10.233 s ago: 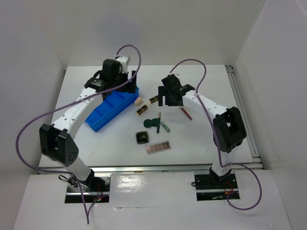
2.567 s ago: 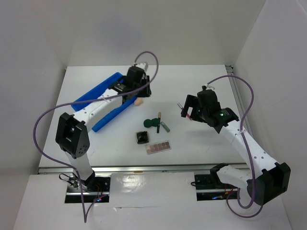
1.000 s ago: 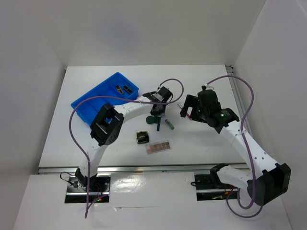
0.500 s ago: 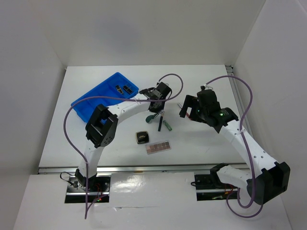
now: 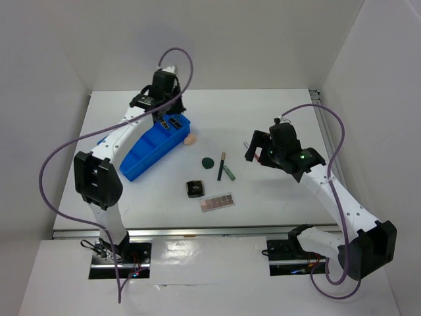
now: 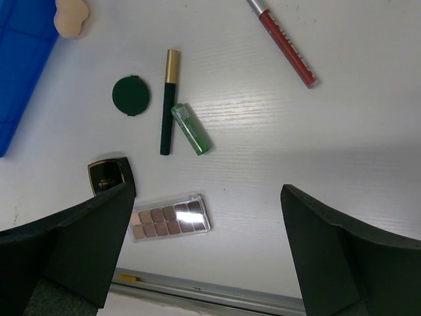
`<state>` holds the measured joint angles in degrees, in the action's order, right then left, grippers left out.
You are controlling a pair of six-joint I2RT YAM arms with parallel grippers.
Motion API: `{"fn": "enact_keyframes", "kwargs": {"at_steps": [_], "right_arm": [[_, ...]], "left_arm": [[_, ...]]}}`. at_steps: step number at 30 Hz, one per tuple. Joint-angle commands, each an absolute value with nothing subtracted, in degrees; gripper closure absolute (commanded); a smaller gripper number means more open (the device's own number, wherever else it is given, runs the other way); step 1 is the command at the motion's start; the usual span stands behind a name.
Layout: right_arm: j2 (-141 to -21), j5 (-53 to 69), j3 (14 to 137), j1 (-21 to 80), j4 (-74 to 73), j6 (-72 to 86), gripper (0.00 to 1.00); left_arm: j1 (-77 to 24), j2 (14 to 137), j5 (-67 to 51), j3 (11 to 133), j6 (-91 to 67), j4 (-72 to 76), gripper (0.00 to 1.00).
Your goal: Organize the makeup
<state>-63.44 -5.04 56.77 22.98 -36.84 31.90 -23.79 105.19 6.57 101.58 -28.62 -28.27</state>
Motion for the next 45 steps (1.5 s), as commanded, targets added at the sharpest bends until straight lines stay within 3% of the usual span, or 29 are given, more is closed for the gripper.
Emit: {"fn": "enact_keyframes", "kwargs": {"at_steps": [1,7,18,20,21,23,24,25,27,32,36,39,40,42,45], "right_arm": [[-64.51,-3.96,56.95,22.76,-34.10,32.08,0.00],[-65.13,-3.96,57.48,22.76,-34.10,31.55,0.00],[-65.13,-4.48,57.48,22.76,-34.63,31.55,0.00],[-65.65,-3.96,57.48,22.76,-33.93,31.55,0.00],[-66.44,-3.96,58.09,22.76,-33.93,31.55,0.00],[-67.15,-3.34,58.80,22.76,-33.93,31.55,0.00],[-67.15,-3.34,59.32,22.76,-33.93,31.55,0.00],[-67.67,-3.34,59.33,22.76,-33.93,31.55,0.00],[-67.68,-3.34,59.33,22.76,-33.93,31.03,0.00],[-67.68,-1.15,59.33,22.76,-32.00,30.50,0.00],[-67.68,-1.14,59.33,22.76,-30.76,30.50,0.00],[-68.20,-1.76,59.94,22.76,-30.76,31.03,0.00],[-68.73,-1.76,59.94,22.76,-30.76,31.03,0.00],[-68.73,-1.76,59.94,22.76,-30.76,31.03,0.00],[-67.51,-2.29,59.41,22.76,-31.29,31.03,0.00]], "left_arm": [[-19.52,104.33,9.39,99.59,-28.91,-28.83,1.00],[-12.66,109.94,14.40,103.52,-30.93,-32.42,1.00],[-10.02,115.14,19.53,101.51,-33.57,-30.85,0.99],[-10.02,115.66,19.51,101.51,-33.57,-30.85,0.88],[-10.02,116.27,19.51,102.47,-33.57,-31.55,0.77],[-10.02,116.28,18.81,103.01,-32.97,-30.77,0.71],[-10.02,115.58,18.81,102.22,-32.96,-30.76,0.60],[-10.02,114.36,18.29,101.69,-32.26,-29.89,0.42],[-10.54,112.25,18.28,100.91,-31.73,-28.66,0.33],[-15.62,102.18,20.83,95.38,-29.80,-27.35,0.40],[-21.61,96.59,11.18,87.36,-25.93,-21.88,0.41],[-27.13,98.95,7.38,87.36,-25.93,-26.62,0.37],[-28.55,100.97,7.38,87.36,-26.62,-27.15,0.23],[-32.23,102.65,6.86,86.58,-27.33,-27.16,0.15],[-35.67,105.90,7.11,85.87,-29.26,-25.67,0.15]]}}
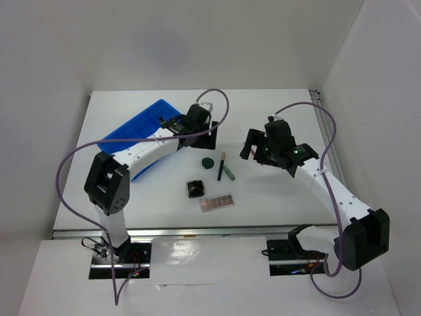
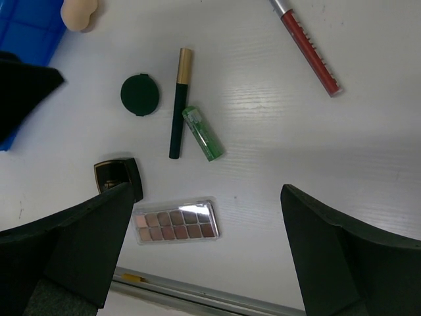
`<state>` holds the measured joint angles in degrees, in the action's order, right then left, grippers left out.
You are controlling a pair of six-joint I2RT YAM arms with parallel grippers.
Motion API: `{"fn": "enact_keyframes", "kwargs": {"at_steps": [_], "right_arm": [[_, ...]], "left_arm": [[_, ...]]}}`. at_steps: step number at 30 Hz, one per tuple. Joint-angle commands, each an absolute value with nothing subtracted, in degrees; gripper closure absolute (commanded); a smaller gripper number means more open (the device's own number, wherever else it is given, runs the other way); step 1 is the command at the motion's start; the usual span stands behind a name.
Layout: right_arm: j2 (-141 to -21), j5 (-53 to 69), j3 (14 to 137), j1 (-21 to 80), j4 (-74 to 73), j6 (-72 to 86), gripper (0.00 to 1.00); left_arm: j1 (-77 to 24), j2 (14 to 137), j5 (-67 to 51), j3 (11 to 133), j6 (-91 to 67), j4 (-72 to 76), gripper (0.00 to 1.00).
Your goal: Organize the makeup
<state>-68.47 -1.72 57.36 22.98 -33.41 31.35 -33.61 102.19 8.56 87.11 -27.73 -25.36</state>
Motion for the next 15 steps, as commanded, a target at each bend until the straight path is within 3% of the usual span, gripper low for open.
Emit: {"fn": "enact_keyframes", "kwargs": {"at_steps": [1,4,13,15], "right_arm": [[-67.50,-2.29,58.80,22.76,-31.29,31.03,0.00],[-66.27,-2.81,58.80,22.76,-32.34,31.03,0.00],[-65.21,-3.43,57.66,22.76,-32.87,31.03,0.00],[-65.74,-3.43,57.66,22.76,-32.87,31.03,0.00]], "left_arm": [[-35.68,107.13,7.12,85.87,-29.88,-25.66,0.18],[-36.39,111.09,7.73,86.92,-31.90,-26.28,0.25],[-36.39,118.03,8.79,86.40,-36.64,-26.81,0.33],[-36.39,119.26,8.26,86.40,-36.65,-26.81,0.40]]}}
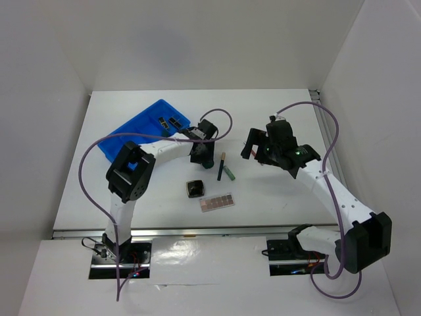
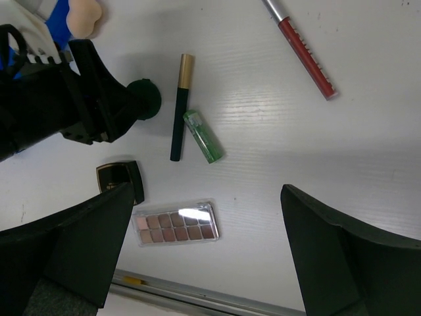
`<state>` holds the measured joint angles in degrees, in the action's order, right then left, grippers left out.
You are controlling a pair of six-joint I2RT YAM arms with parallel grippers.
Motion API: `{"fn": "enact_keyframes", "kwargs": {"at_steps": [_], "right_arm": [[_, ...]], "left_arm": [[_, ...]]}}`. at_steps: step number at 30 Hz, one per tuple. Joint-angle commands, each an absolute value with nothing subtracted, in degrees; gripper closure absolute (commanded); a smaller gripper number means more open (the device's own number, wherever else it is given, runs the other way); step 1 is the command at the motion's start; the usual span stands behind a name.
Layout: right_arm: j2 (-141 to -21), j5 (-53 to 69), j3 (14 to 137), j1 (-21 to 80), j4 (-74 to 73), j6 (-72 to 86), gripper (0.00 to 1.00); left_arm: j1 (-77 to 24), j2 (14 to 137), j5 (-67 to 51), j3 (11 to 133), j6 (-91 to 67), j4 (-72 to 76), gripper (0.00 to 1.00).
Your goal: Organize the makeup
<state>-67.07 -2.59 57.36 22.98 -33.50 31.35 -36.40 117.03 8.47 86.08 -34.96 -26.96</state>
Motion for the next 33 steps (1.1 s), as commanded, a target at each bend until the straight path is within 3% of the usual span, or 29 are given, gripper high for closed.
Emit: {"fn": "enact_keyframes", "kwargs": {"at_steps": [1,3,4,8,17,24,33], "right_arm": [[-65.74,-3.43,58.18,22.76,-32.87,31.03,0.00],[-65.74,-3.43,58.18,22.76,-32.87,31.03,0.00],[-65.74,-3.43,58.18,22.76,-32.87,31.03,0.00],[-65.74,-3.43,58.18,22.76,-32.87,31.03,0.00],[-66.88,-4.04,58.89,22.76,-33.40,31.03,0.00],[-66.88,-2.99,58.89,22.76,-32.26,31.03,0.00],[-66.88,-2.99,59.41,22.76,-32.78,31.03,0.00]], "left_arm": [[-36.39,119.27,8.26,86.40,-36.65,-26.81,0.45],[-36.39,119.27,8.26,86.40,-36.65,-26.81,0.56],[-36.39,118.66,8.26,86.92,-36.65,-27.50,0.73],[-36.39,113.93,10.45,88.06,-34.90,-28.56,1.00],[-27.52,105.30,15.82,99.57,-30.33,-36.12,1.00],[-10.40,104.24,11.08,98.09,-35.94,-36.39,1.00],[-4.04,110.82,5.72,95.45,-39.11,-31.29,1.00]]}}
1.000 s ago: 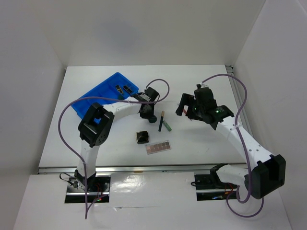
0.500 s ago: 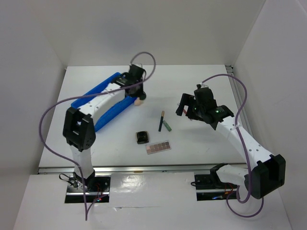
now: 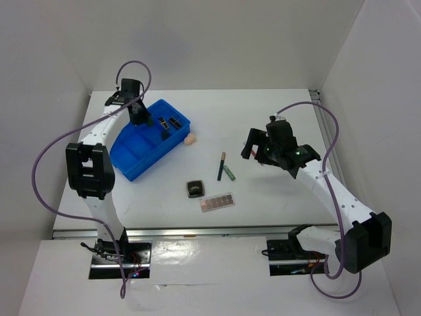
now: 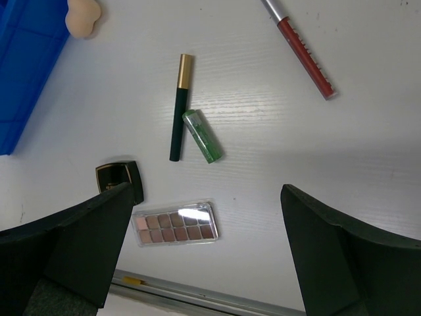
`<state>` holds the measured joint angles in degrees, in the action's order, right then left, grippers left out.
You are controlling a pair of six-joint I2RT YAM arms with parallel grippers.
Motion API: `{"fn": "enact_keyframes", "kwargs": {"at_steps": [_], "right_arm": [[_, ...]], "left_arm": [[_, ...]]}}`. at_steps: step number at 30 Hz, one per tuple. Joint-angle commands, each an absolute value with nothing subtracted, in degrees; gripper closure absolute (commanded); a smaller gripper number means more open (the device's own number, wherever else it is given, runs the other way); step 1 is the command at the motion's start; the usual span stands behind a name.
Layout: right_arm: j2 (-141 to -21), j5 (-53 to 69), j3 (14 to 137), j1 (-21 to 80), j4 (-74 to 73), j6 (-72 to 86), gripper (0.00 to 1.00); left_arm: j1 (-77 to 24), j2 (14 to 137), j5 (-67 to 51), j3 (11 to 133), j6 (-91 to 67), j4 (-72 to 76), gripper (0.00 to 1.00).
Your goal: Organize the makeup
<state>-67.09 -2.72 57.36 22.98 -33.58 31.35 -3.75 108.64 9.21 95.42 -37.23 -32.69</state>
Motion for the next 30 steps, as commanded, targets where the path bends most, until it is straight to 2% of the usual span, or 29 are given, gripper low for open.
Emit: {"fn": "enact_keyframes", "kwargs": {"at_steps": [1,3,5,6,7,8,10,15,20,23,24,26,30], "right_arm": [[-66.88,-2.99,59.41,22.76,-32.78,31.03,0.00],[-66.88,-2.99,59.41,22.76,-32.78,31.03,0.00],[-66.88,-2.99,58.89,22.76,-32.78,31.03,0.00],[-66.88,-2.99,58.89,22.76,-32.78,31.03,0.00],[-66.88,-2.99,58.89,22.76,-32.78,31.03,0.00],[-66.88,-2.99,58.89,22.76,-32.78,31.03,0.00],[-66.88,-2.99,58.89,22.76,-32.78,31.03,0.00],[-67.41,-2.99,59.41,22.76,-32.78,31.03,0.00],[-67.41,-2.46,58.89,22.76,-31.65,31.03,0.00],[-67.41,-2.46,58.89,22.76,-31.64,31.03,0.00],[-67.41,-2.46,58.89,22.76,-31.64,31.03,0.00],[-67.41,-2.46,58.89,22.76,-31.64,31.03,0.00],[-67.41,-2.46,58.89,22.76,-31.64,31.03,0.00]], "left_arm": [[-3.52,111.35,5.71,95.45,-39.11,-30.77,1.00],[-3.52,111.88,5.01,94.75,-39.11,-30.15,0.97],[-2.99,111.88,5.01,94.75,-39.11,-30.14,0.81],[-2.99,111.88,5.01,94.75,-39.11,-30.15,0.64],[-2.99,111.10,5.01,94.75,-39.11,-30.15,0.56],[-2.99,110.48,5.01,94.05,-38.42,-29.54,0.54],[-2.99,108.30,5.01,92.47,-37.80,-28.75,0.41],[-5.35,102.23,6.42,89.75,-36.48,-28.74,0.40],[-13.78,94.49,6.16,83.95,-34.28,-28.74,0.42],[-23.09,92.37,5.54,80.70,-32.70,-31.01,0.42],[-28.07,92.37,5.54,79.81,-32.17,-31.81,0.39],[-33.02,92.37,7.82,76.31,-33.57,-33.22,0.26],[-43.49,93.69,13.61,72.51,-38.22,-36.82,0.13]]}}
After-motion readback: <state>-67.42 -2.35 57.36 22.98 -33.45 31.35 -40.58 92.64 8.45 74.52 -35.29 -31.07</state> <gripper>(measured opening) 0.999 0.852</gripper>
